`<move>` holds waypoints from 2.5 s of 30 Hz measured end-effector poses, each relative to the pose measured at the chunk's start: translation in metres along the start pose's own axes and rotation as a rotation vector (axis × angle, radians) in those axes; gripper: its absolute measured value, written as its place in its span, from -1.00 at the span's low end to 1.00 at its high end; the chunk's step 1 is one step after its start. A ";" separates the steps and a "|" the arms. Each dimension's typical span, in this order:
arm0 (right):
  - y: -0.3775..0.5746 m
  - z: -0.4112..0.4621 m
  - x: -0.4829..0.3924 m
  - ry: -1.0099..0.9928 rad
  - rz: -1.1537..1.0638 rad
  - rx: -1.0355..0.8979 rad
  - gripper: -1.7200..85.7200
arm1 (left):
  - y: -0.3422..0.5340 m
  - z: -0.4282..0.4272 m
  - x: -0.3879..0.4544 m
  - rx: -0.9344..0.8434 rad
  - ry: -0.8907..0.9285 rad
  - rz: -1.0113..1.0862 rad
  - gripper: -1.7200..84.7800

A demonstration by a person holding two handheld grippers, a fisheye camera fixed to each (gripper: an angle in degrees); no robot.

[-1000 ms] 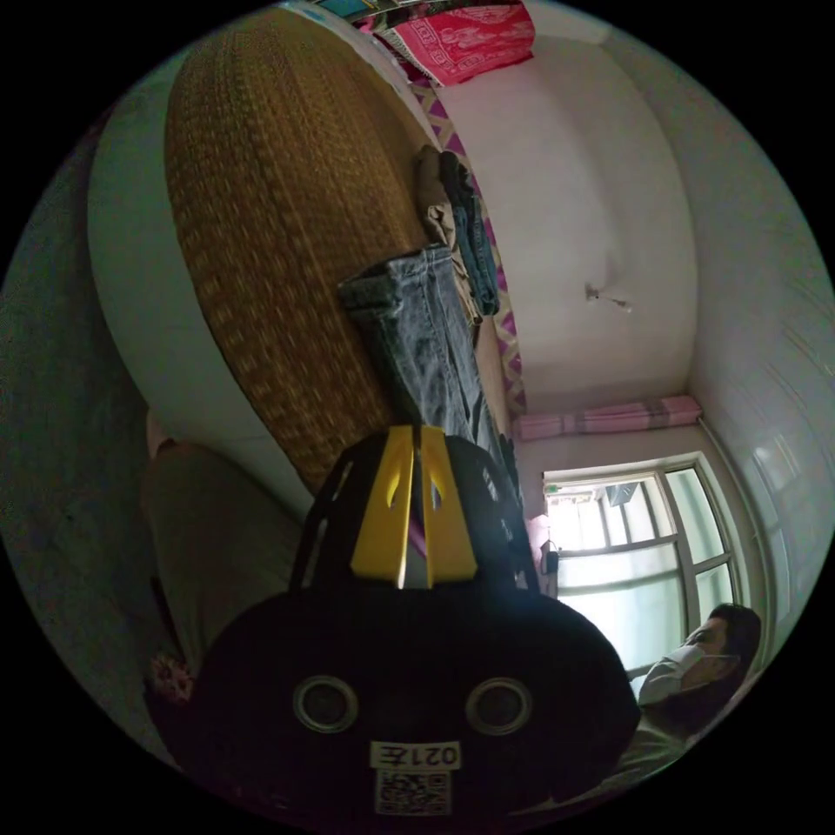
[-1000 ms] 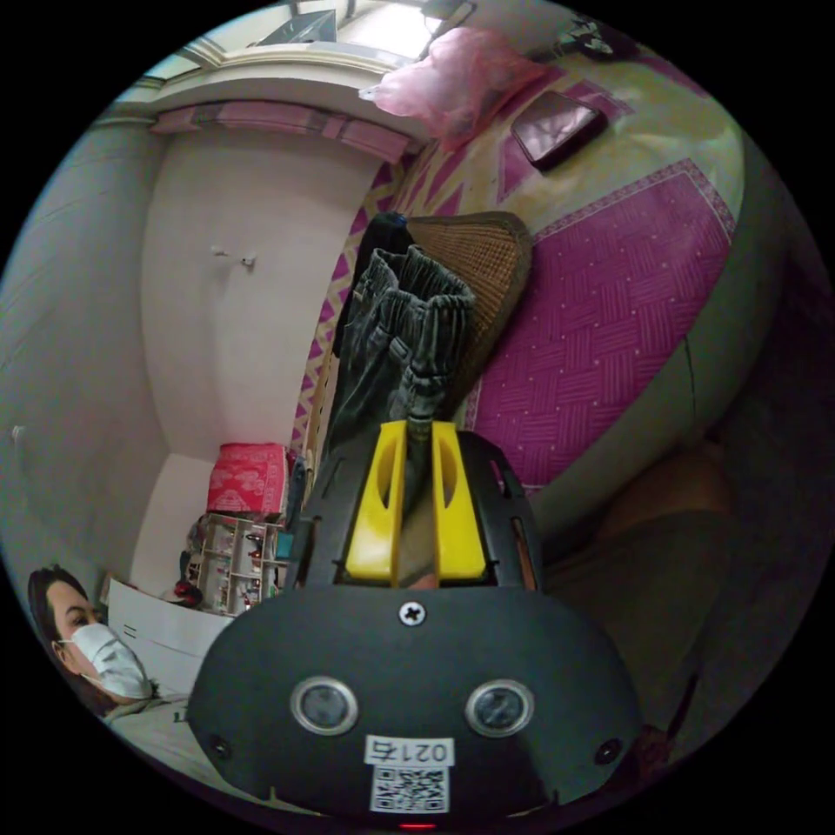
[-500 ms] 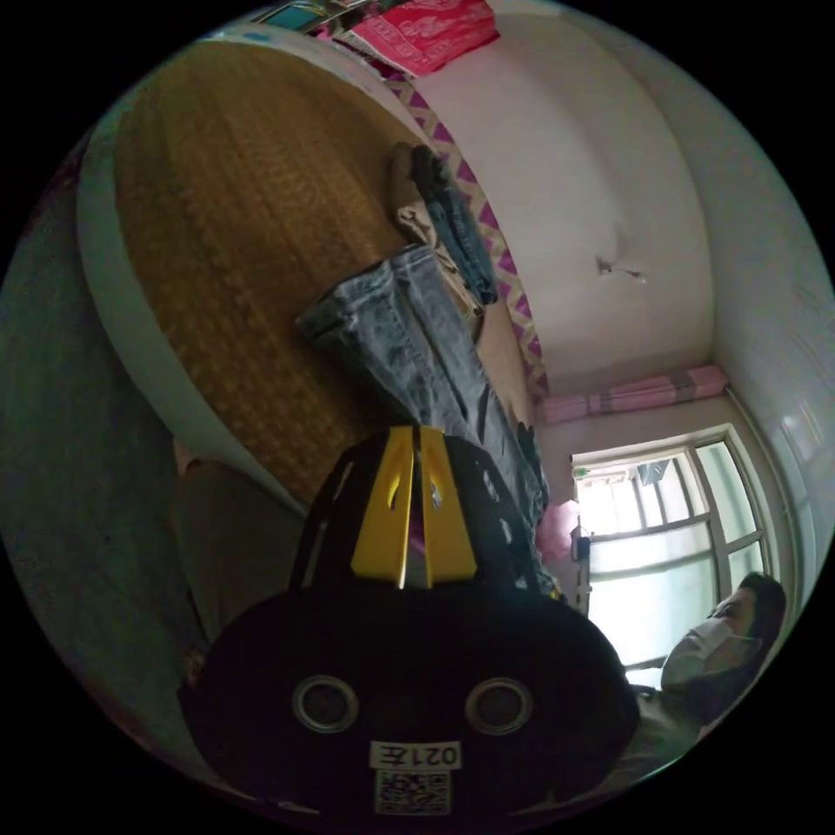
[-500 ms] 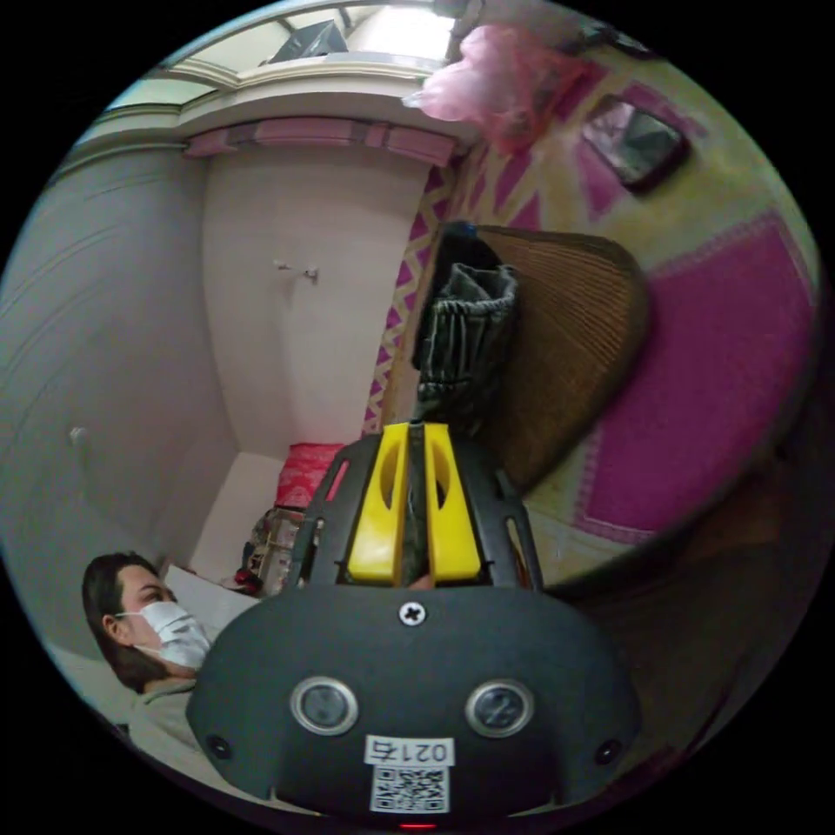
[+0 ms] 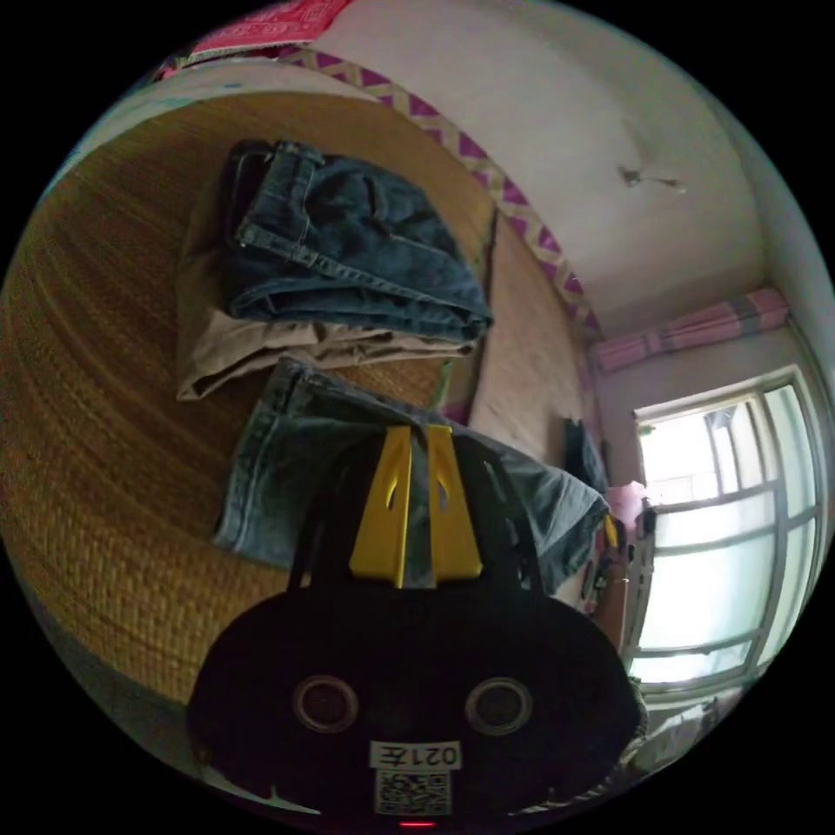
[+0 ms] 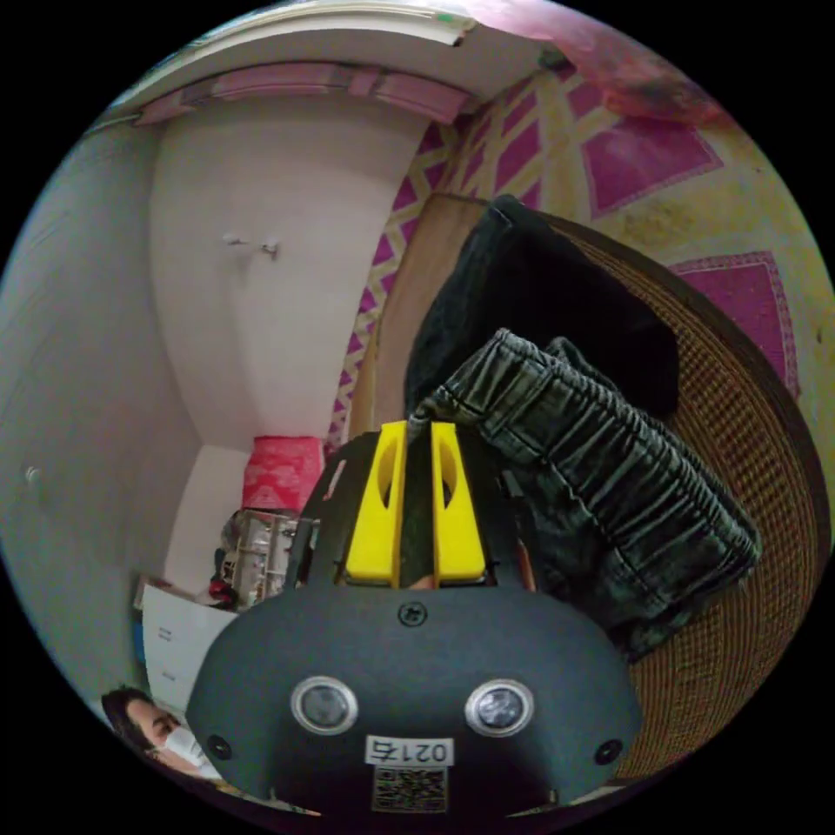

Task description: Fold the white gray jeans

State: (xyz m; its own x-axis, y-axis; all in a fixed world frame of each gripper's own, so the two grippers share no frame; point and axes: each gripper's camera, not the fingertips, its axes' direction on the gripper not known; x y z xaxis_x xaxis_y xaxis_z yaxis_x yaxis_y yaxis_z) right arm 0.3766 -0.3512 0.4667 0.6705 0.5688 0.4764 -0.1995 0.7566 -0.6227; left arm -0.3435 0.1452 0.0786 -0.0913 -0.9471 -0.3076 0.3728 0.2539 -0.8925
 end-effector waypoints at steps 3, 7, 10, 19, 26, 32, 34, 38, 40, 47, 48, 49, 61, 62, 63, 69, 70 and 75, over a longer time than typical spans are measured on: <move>0.002 0.029 0.015 -0.006 0.034 0.021 -0.82 | -0.007 0.026 -0.004 0.028 -0.057 0.026 -0.98; 0.044 0.057 -0.038 -0.012 -0.251 -0.124 -0.80 | 0.022 0.010 0.022 0.144 -0.098 0.285 -0.96; 0.111 0.105 -0.097 0.042 -0.544 -0.320 -0.82 | 0.044 0.031 0.043 0.060 -0.122 0.440 -0.90; 0.302 0.258 -0.143 0.538 -1.121 -0.568 -0.88 | 0.042 0.111 0.041 -0.073 -0.249 0.563 -0.96; 0.333 0.276 -0.162 0.621 -1.194 -0.525 -0.94 | 0.053 0.053 -0.016 0.215 -0.051 0.262 -0.96; 0.326 0.278 -0.165 0.581 -1.082 -0.523 -0.94 | 0.097 0.028 -0.079 0.269 0.239 -0.083 -0.59; 0.321 0.277 -0.164 0.558 -1.036 -0.525 -0.94 | 0.106 0.037 -0.087 0.253 0.299 -0.148 -0.51; 0.315 0.273 -0.163 0.532 -0.997 -0.530 -0.94 | 0.110 0.058 -0.081 0.248 0.297 -0.195 -0.49; 0.314 0.271 -0.163 0.531 -0.993 -0.530 -0.94 | 0.104 0.069 -0.075 0.236 0.298 -0.199 -0.50; 0.314 0.259 -0.161 0.553 -1.001 -0.514 -0.94 | 0.095 0.115 -0.064 0.276 0.263 -0.245 -0.77; 0.313 0.257 -0.161 0.553 -0.998 -0.513 -0.94 | 0.097 0.119 -0.063 0.284 0.263 -0.253 -0.80; 0.311 0.254 -0.160 0.552 -0.995 -0.512 -0.94 | 0.100 0.126 -0.060 0.292 0.242 -0.270 -0.87; 0.274 0.164 -0.143 0.387 -0.910 -0.388 -0.97 | 0.152 0.118 0.171 0.409 0.108 0.209 -0.98; 0.272 0.140 -0.143 0.369 -0.908 -0.341 -0.97 | 0.167 0.124 0.223 0.413 0.043 0.325 -0.98; 0.272 0.129 -0.142 0.360 -0.905 -0.323 -0.97 | 0.176 0.129 0.250 0.415 0.016 0.384 -0.98; 0.275 0.016 -0.116 0.316 -0.842 -0.173 -0.97 | 0.290 0.256 0.472 0.330 -0.073 0.851 -0.98; 0.276 -0.002 -0.109 0.313 -0.826 -0.155 -0.97 | 0.308 0.299 0.500 0.271 -0.065 0.890 -0.98; 0.283 -0.062 -0.084 0.322 -0.787 -0.100 -0.97 | 0.363 0.513 0.548 -0.135 -0.213 0.932 -0.98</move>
State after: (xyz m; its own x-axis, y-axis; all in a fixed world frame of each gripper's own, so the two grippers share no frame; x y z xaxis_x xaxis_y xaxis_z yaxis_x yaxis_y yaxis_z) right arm 0.3076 -0.2052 0.2122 0.7604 -0.2409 0.6032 0.4631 0.8522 -0.2434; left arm 0.2154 -0.3824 -0.2445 0.3619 -0.3661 -0.8573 0.1005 0.9296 -0.3545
